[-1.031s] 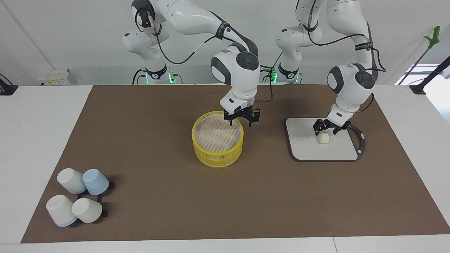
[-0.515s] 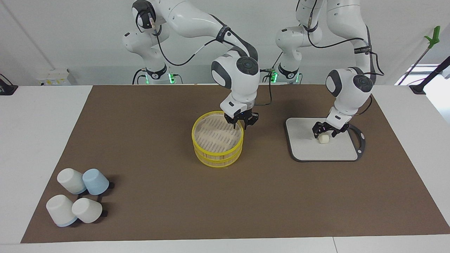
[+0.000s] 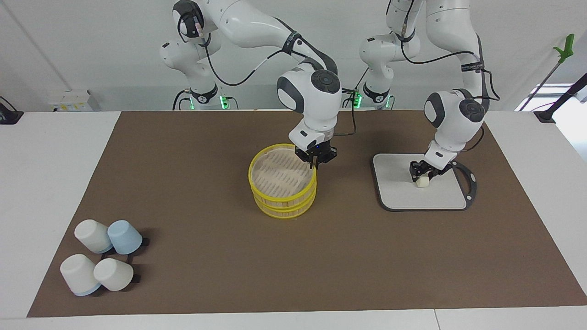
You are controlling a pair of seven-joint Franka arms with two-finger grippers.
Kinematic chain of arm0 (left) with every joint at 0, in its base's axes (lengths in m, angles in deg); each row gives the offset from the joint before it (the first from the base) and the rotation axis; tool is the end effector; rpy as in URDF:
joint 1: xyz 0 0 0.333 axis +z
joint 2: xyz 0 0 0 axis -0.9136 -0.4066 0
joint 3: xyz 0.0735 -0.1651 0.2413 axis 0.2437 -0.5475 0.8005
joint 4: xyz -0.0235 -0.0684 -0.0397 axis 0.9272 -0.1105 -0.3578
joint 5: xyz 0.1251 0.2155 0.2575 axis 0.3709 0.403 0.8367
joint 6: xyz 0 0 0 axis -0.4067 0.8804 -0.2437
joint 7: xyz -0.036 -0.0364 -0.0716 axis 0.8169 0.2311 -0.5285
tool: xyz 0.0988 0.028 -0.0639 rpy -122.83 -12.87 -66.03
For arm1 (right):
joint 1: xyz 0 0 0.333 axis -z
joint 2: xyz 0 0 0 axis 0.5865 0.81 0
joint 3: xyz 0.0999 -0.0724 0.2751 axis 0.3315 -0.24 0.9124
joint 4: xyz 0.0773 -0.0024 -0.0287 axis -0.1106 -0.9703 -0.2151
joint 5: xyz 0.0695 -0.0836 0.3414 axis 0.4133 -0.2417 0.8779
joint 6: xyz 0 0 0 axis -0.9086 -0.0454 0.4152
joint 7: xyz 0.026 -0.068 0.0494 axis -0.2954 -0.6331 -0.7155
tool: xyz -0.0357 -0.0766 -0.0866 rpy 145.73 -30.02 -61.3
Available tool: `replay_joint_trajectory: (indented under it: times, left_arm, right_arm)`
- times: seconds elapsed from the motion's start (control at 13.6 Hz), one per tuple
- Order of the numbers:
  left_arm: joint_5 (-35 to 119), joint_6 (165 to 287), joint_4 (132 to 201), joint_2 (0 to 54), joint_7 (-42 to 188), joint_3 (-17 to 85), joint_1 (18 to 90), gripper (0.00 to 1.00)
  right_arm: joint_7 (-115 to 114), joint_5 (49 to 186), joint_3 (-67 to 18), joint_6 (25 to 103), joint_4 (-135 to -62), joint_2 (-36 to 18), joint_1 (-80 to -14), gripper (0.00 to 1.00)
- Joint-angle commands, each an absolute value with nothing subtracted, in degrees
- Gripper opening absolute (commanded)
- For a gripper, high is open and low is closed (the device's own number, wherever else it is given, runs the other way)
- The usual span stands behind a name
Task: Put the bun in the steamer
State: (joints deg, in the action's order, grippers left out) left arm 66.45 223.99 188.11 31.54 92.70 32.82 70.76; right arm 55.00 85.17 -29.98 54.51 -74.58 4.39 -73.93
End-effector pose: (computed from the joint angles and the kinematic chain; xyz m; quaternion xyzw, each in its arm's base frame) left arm 0.5006 0.0078 0.3119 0.9997 -0.0234 0.0056 0.0075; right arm 0.5118 0.4178 0.4063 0.9980 -0.0624 0.0022 0.0070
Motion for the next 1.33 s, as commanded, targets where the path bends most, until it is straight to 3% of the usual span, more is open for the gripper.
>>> replay_joint_trajectory:
  times: [0.0,0.22,0.37,0.59,0.81,1.03,1.25]
  left_arm:
    - [66.16,224.56,188.22,31.46,92.66,33.06,70.23,0.43]
    - [66.08,220.54,184.46,30.85,92.31,33.06,70.14,0.38]
    - [66.16,210.55,175.78,28.83,88.91,32.80,69.36,0.38]
    - [65.55,201.82,166.36,27.42,77.24,32.79,63.40,0.38]
    - [62.66,195.39,154.06,22.77,57.15,32.79,54.18,0.38]
    - [61.60,195.90,150.87,21.18,45.49,32.71,44.86,0.39]
    - [58.70,195.64,142.11,15.05,41.61,32.71,39.75,0.39]
  right_arm:
    - [45.28,85.51,-29.68,50.05,-73.39,-0.06,-68.10,0.00]
    - [37.17,85.34,-29.68,44.77,-73.22,-3.50,-61.50,0.00]
    - [30.24,84.90,-29.85,42.39,-73.57,-4.90,-57.37,0.00]
    - [22.50,84.90,-29.77,40.19,-73.75,-5.61,-50.61,0.00]
    - [20.01,85.34,-29.77,40.19,-74.63,-5.61,-45.42,0.00]
    - [15.27,85.43,-29.68,40.80,-78.74,-7.19,-41.28,0.00]
    - [13.25,85.52,-29.77,40.28,-79.11,-7.37,-40.74,0.00]
